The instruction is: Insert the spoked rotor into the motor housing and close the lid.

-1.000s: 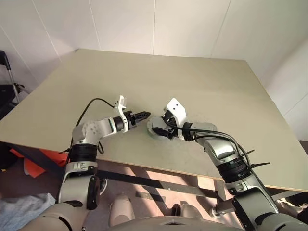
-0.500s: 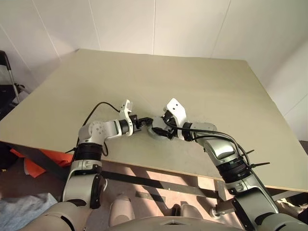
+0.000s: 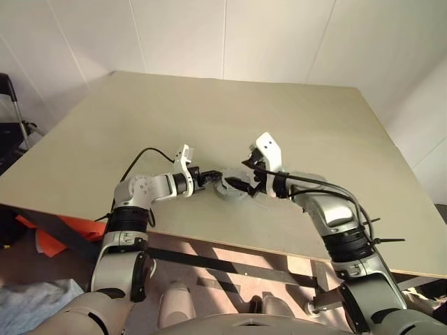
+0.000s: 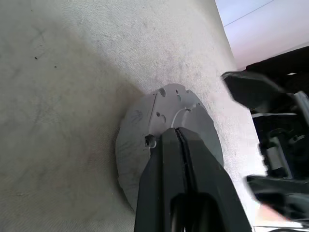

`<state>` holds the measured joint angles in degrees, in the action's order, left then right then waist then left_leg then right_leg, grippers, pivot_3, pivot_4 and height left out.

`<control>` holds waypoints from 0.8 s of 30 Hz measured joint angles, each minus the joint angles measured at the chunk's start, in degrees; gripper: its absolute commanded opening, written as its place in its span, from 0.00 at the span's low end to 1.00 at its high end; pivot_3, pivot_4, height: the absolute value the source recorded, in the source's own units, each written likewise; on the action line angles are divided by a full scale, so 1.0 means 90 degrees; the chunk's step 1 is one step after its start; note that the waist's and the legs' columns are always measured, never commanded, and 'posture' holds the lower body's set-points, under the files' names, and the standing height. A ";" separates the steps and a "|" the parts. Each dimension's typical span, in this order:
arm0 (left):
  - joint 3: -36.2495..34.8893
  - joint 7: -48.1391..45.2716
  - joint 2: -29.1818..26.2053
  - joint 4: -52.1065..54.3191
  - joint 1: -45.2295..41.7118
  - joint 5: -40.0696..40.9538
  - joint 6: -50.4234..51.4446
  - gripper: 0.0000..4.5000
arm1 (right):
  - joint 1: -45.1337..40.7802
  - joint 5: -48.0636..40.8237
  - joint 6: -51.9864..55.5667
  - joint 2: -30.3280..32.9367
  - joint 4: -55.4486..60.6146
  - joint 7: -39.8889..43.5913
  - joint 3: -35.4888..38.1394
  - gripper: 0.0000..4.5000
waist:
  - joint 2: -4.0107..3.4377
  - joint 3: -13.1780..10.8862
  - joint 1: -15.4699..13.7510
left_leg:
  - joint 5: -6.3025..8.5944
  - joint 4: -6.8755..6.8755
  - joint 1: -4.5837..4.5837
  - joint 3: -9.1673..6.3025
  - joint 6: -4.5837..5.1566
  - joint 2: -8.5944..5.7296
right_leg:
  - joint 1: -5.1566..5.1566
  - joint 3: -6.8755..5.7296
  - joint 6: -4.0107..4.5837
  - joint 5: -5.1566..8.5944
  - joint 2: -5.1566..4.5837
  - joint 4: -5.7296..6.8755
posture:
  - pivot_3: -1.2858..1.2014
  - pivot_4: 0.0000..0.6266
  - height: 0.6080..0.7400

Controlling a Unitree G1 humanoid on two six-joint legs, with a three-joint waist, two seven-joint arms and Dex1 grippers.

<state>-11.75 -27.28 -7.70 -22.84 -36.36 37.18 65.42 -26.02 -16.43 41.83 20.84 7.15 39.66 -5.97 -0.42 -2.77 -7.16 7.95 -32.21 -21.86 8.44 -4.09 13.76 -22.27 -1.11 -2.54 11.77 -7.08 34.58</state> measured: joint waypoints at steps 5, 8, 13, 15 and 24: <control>0.0031 -0.0014 0.0003 -0.0028 -0.0054 -0.0002 -0.0008 0.00 | 0.0133 -0.0767 0.0632 0.0180 0.0790 0.0136 0.0485 1.00 | -0.0001 0.0000 0.0003 | 0.0002 0.0012 0.0002 0.0003 0.0004 0.0001 | -0.0002 0.0000 0.0036 -0.0009 0.0002 -0.0007 | 0.52 0.00 1.00; 0.0080 -0.0023 0.0010 -0.0048 -0.0080 -0.0019 -0.0027 0.00 | 0.0129 -0.1107 0.1503 0.0154 0.0697 -0.0160 0.0826 1.00 | -0.0001 0.0000 -0.0002 | 0.0003 0.0012 0.0000 0.0005 0.0004 -0.0001 | -0.0001 0.0000 0.0038 -0.0009 0.0000 -0.0010 | 0.52 0.00 1.00; 0.0098 -0.0059 0.0005 -0.0073 -0.0084 -0.0033 -0.0067 0.00 | 0.0113 -0.1448 0.3017 -0.0016 -0.0160 -0.0928 0.1719 1.00 | -0.0004 0.0000 -0.0003 | 0.0002 0.0013 0.0000 0.0006 0.0003 -0.0002 | -0.0005 0.0002 0.0003 0.0012 -0.0001 -0.0011 | 0.52 0.00 1.00; 0.0099 -0.0083 -0.0003 -0.0078 -0.0086 -0.0045 -0.0068 0.00 | 0.0060 -0.1494 0.3520 -0.0180 -0.0423 -0.1220 0.2114 1.00 | -0.0007 0.0001 -0.0001 | 0.0001 0.0015 0.0000 0.0007 0.0002 -0.0002 | -0.0006 0.0002 0.0002 0.0012 -0.0001 -0.0011 | 0.52 0.00 1.00; 0.0107 -0.0154 -0.0046 -0.0080 -0.0087 -0.0068 -0.0067 0.00 | -0.0254 -0.1890 0.5259 -0.1101 -0.0590 -0.1821 0.3157 1.00 | -0.0016 0.0003 -0.0007 | -0.0016 0.0051 0.0007 0.0010 -0.0028 -0.0004 | -0.0015 0.0003 -0.0002 0.0015 0.0000 -0.0014 | 0.52 0.00 1.00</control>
<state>-10.78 -28.67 -8.11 -23.56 -37.14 36.57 64.82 -28.31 -33.45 89.16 10.93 1.85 23.27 22.44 -0.56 -2.75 -7.22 7.80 -31.76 -21.80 8.52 -4.34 13.72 -22.41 -1.08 -2.56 11.91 -7.07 34.45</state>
